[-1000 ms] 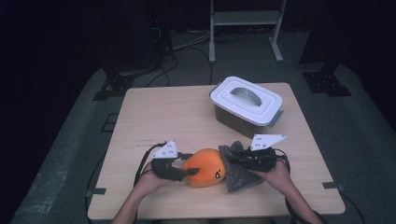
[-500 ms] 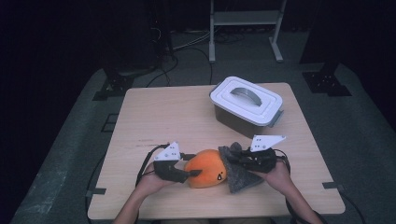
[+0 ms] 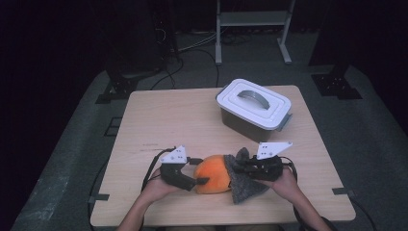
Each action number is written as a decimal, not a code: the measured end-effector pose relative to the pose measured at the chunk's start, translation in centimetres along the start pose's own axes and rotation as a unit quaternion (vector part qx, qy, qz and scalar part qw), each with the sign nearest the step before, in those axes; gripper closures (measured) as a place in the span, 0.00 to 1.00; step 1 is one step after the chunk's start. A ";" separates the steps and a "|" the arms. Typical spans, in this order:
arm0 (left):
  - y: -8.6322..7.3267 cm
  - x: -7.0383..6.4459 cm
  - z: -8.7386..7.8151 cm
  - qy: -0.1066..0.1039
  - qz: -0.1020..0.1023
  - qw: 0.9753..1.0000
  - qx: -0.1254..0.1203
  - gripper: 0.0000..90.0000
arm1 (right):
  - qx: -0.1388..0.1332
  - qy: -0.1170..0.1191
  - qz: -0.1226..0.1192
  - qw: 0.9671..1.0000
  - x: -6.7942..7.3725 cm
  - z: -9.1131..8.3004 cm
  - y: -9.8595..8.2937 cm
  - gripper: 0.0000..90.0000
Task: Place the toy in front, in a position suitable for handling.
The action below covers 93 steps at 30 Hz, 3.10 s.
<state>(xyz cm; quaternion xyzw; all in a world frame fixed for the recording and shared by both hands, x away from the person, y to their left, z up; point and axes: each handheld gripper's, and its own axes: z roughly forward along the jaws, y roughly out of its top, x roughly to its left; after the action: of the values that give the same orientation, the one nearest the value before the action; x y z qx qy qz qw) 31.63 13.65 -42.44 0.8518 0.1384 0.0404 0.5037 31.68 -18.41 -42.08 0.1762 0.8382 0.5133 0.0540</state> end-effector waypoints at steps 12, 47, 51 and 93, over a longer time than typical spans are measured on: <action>0.6 -1.1 0.0 0.028 0.060 0.998 0.000 0.54 | -0.016 0.008 -0.034 0.999 1.3 0.2 1.7 0.87; 1.4 -1.9 0.5 0.046 0.086 0.995 0.002 0.55 | 0.016 -0.003 -0.075 0.997 2.6 -0.4 3.6 0.86; 1.7 -2.1 1.1 0.042 0.088 0.995 -0.003 0.55 | 0.007 -0.013 -0.072 0.997 2.5 -0.8 3.9 0.86; 0.2 0.0 -1.1 -0.001 0.032 0.999 0.017 0.50 | 0.009 0.010 0.011 1.000 0.1 0.4 -0.1 0.86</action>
<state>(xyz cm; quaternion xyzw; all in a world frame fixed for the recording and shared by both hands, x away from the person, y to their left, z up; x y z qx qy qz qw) 31.46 14.54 -41.71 0.8643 0.1119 0.0534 0.4875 31.67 -18.10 -42.32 0.1810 0.8411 0.5082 0.0384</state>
